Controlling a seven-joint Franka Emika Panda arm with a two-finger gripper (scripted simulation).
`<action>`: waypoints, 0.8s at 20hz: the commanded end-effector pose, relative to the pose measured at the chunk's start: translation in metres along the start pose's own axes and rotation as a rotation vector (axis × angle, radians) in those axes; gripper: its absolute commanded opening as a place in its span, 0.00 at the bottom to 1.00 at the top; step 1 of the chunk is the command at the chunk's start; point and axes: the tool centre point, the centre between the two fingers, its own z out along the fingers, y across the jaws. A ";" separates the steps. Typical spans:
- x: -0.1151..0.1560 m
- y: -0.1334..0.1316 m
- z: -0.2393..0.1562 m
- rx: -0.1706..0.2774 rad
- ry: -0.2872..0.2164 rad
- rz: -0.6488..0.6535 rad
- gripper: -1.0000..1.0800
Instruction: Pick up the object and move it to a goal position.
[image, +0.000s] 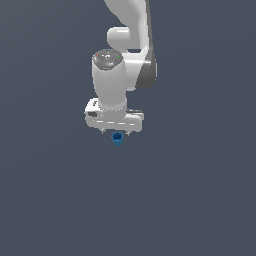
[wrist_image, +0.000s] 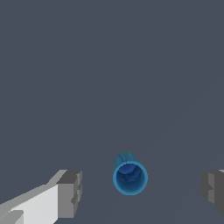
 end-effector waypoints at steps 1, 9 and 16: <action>-0.001 0.003 -0.001 -0.001 -0.002 0.009 0.96; -0.002 0.002 0.002 0.000 -0.002 0.015 0.96; -0.010 0.002 0.019 0.005 -0.002 0.093 0.96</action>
